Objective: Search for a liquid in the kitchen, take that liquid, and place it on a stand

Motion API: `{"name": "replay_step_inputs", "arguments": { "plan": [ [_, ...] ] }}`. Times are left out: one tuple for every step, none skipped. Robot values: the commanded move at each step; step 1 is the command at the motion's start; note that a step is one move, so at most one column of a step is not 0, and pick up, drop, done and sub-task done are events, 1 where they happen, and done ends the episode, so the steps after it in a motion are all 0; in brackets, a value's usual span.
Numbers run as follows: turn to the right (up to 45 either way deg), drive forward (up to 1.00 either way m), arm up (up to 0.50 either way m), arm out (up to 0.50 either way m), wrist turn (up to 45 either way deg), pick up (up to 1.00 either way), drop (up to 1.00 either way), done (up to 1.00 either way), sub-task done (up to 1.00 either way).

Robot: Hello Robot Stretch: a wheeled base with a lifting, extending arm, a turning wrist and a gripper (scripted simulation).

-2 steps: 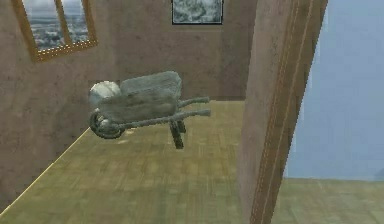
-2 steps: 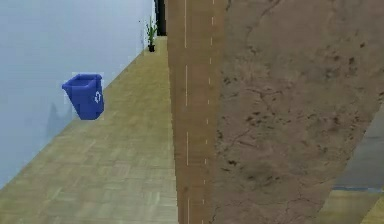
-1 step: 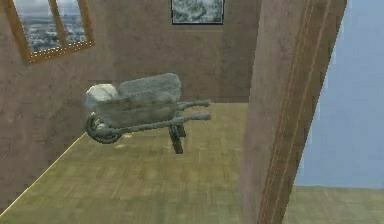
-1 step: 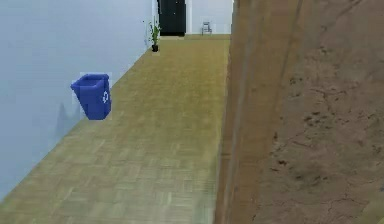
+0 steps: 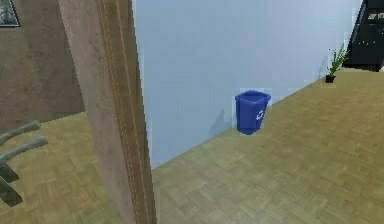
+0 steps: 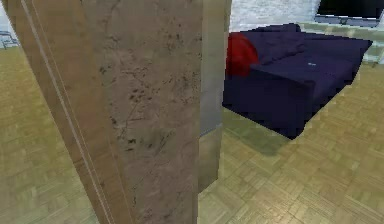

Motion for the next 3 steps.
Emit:
{"name": "replay_step_inputs", "arguments": {
  "plan": [
    [0.0,0.25,0.0,0.0,0.0,0.0,0.0,0.0,0.0],
    [42.0,0.0,0.0,0.0,0.0,0.0,0.0,0.0,0.0],
    [0.0,0.4,0.0,0.0,0.0,0.0,0.0,0.0,0.0]
  ]
}}
